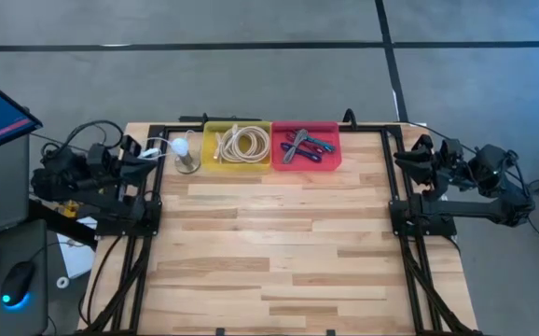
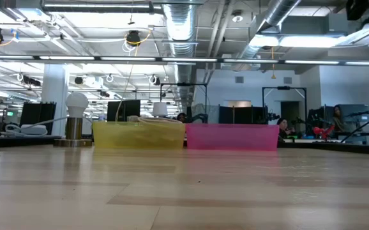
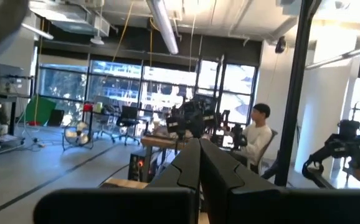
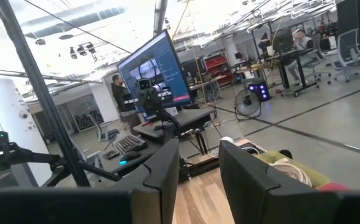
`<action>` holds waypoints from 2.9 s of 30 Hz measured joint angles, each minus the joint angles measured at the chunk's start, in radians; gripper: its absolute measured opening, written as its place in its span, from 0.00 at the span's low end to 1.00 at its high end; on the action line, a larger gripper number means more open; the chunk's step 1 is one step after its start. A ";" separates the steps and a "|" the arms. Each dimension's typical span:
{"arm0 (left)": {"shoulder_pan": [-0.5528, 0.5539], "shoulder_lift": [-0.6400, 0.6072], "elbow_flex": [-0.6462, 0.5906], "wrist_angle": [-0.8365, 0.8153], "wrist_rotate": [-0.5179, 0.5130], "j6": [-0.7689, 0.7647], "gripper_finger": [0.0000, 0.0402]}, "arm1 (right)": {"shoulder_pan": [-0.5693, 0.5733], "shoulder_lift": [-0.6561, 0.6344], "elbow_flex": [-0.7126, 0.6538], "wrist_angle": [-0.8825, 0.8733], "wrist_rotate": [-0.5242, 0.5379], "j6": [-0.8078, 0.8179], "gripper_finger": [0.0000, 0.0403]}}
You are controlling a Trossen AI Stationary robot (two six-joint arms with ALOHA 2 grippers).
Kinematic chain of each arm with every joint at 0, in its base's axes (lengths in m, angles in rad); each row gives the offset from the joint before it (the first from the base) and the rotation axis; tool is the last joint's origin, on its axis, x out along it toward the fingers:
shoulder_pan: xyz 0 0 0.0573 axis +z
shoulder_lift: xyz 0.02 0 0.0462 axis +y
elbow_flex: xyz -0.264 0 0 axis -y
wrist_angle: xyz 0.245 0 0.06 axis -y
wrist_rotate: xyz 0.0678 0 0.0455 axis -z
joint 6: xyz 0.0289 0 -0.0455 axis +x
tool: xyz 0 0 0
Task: Pick & Place USB Port
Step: Return to Home Position
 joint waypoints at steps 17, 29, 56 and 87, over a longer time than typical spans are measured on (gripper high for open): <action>0.000 -0.138 -0.153 0.022 -0.054 -0.059 0.01 | 0.000 0.000 0.000 -0.079 0.086 0.011 0.26; 0.000 -0.138 -0.178 0.036 -0.059 -0.098 0.01 | 0.000 -0.128 -0.001 -0.170 0.096 0.049 0.26; 0.000 -0.140 -0.287 0.050 -0.137 -0.041 0.01 | 0.000 -0.130 -0.140 -0.151 0.130 0.035 0.26; 0.002 -0.094 -0.637 0.226 -0.262 0.021 0.01 | -0.001 -0.120 -0.640 0.333 0.150 -0.071 0.26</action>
